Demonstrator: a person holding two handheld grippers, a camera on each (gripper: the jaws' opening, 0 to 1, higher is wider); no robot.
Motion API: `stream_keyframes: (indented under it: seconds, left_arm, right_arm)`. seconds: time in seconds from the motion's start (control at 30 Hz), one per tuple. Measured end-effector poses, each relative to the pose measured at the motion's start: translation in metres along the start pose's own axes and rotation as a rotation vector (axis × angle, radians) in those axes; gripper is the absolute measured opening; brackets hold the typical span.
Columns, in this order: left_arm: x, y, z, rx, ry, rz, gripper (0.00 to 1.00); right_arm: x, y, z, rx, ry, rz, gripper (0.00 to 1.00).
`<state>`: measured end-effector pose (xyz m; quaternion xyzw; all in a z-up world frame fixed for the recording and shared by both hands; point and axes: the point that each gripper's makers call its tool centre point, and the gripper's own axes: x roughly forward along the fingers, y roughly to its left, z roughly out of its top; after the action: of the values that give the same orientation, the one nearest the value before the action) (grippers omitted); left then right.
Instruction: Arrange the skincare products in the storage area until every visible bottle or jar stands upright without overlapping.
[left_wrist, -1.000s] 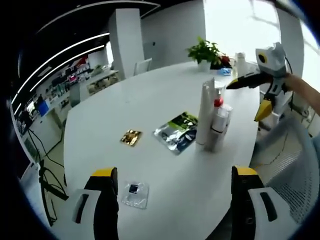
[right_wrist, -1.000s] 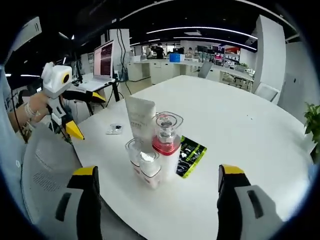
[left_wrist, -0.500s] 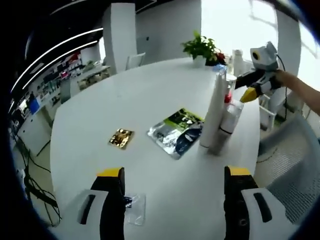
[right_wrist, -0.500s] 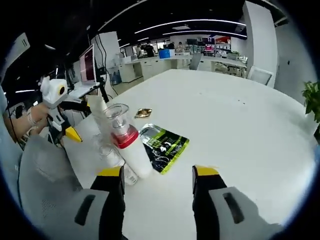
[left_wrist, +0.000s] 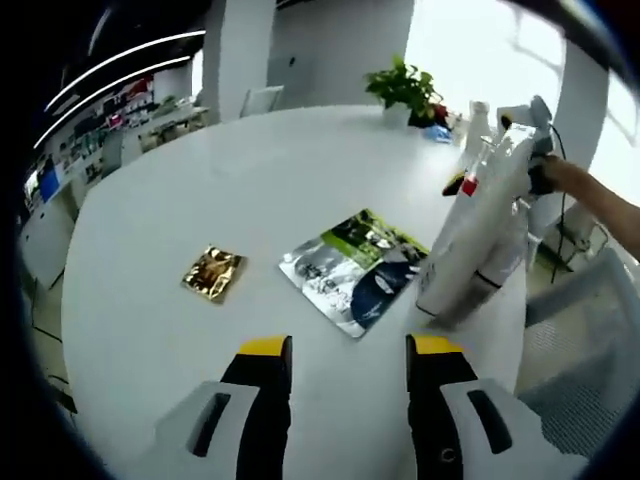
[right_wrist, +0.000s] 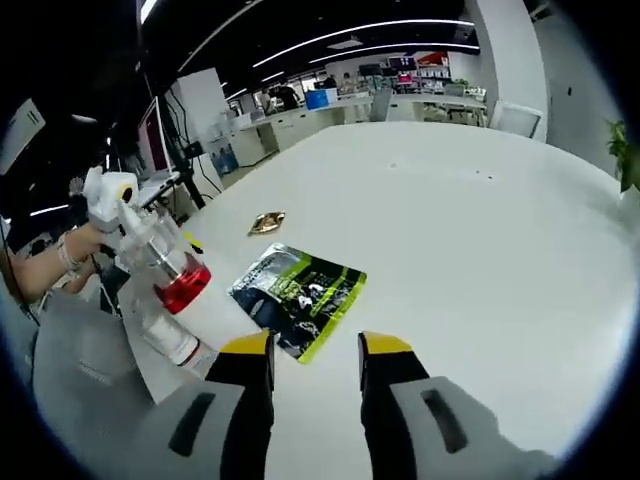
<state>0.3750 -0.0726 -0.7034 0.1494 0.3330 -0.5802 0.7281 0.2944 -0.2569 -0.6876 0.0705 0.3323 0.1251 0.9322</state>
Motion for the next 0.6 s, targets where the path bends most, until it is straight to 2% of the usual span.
stream_keyframes:
  seconds: [0.1,0.2,0.3,0.47,0.6]
  left_arm:
    - [0.011,0.002,-0.001,-0.028,0.002,-0.004,0.41]
    - [0.017,0.001,-0.001,-0.04,0.011,-0.017,0.34]
    - [0.023,0.004,0.002,-0.054,0.005,-0.004,0.33]
    - [0.036,0.003,0.009,-0.082,-0.001,-0.015,0.31]
    - [0.047,-0.001,0.013,-0.095,0.005,-0.026,0.26]
  right_arm:
    - [0.009,-0.002,-0.005,0.014,0.023,0.009,0.28]
    - [0.015,-0.002,-0.006,0.016,0.028,0.012,0.26]
    - [0.021,-0.002,-0.008,0.016,0.036,0.01,0.24]
    - [0.034,0.0,-0.014,0.026,0.076,0.019,0.25]
    - [0.044,-0.001,-0.014,0.034,0.089,0.017,0.28]
